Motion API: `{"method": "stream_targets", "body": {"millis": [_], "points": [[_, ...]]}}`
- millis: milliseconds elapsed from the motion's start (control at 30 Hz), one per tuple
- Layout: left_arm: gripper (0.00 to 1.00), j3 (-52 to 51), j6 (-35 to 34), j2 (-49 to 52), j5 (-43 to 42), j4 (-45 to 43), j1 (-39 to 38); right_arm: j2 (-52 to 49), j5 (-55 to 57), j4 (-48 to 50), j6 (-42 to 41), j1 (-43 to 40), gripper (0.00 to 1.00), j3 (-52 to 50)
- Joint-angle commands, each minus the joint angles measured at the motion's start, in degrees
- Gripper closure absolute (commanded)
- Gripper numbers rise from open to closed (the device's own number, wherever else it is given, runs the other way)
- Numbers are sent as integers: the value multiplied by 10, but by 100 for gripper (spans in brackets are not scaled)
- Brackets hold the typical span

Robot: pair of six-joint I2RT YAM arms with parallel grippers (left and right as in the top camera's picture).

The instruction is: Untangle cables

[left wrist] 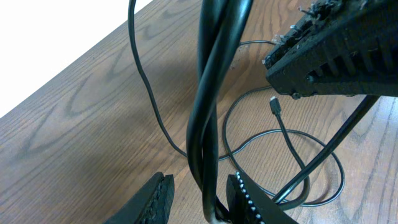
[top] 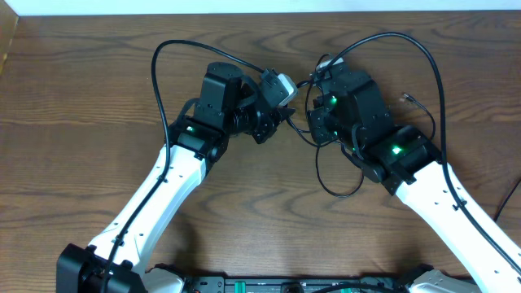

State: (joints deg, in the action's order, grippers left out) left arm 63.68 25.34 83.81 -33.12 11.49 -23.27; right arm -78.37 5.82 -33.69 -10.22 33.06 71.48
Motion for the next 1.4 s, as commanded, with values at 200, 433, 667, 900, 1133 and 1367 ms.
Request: {"method": "stream_targets", "body": {"millis": [200,433,667,900,1133,1367], "points": [[92,3,-3,-44,-7,19,1,-4,3,-1,0,-1,99,5],[93,3,-3,-98,-8,49,1,-4,3,-1,0,-1,99,5],[93,3,-3,-144,-7,132,1,-5,14,-2,0,-1,99,5],[93,3,63,-195,12,236,1,-10,16,-1,0,-1,99,5],[93,3,70,-252,102,309,1,-16,16,0,0,-1,99,5],[92,3,70,-301,103,351,1,-16,43,0,11,-1,99,5]]}}
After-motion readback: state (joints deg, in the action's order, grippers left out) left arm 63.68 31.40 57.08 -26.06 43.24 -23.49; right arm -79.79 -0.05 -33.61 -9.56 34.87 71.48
